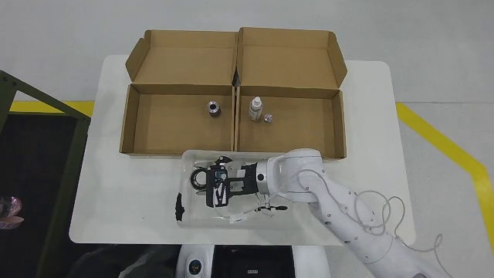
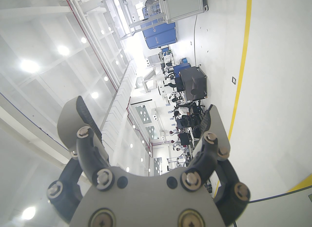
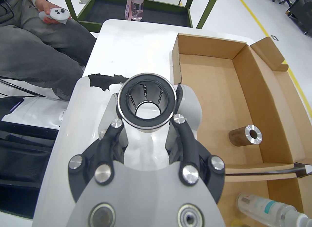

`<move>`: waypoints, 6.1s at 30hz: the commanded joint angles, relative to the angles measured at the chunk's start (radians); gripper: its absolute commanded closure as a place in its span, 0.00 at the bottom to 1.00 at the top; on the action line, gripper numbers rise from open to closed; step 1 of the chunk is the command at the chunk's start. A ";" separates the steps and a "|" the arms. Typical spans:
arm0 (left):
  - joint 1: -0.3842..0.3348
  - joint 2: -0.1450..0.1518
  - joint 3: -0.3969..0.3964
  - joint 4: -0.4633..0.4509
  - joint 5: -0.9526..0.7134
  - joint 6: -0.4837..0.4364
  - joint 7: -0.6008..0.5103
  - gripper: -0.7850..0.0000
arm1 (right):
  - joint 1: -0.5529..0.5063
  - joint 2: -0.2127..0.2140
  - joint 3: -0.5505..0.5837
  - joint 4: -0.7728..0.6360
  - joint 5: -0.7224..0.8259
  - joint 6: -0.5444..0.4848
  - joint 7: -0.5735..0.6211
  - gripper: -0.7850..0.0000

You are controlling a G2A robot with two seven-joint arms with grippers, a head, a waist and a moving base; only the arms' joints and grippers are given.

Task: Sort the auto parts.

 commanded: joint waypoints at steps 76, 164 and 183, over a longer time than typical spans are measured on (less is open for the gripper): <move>0.000 0.000 0.000 0.000 0.000 0.000 0.000 0.00 | 0.440 -0.171 -0.204 0.614 0.121 0.203 0.063 0.96; 0.000 0.000 0.000 0.000 0.000 0.000 0.000 0.00 | -0.398 0.034 0.623 -0.213 -0.156 0.219 -0.297 0.00; 0.000 0.000 0.000 0.000 0.000 0.000 0.000 0.00 | -0.661 0.061 0.850 -0.230 -0.131 0.347 -0.479 0.00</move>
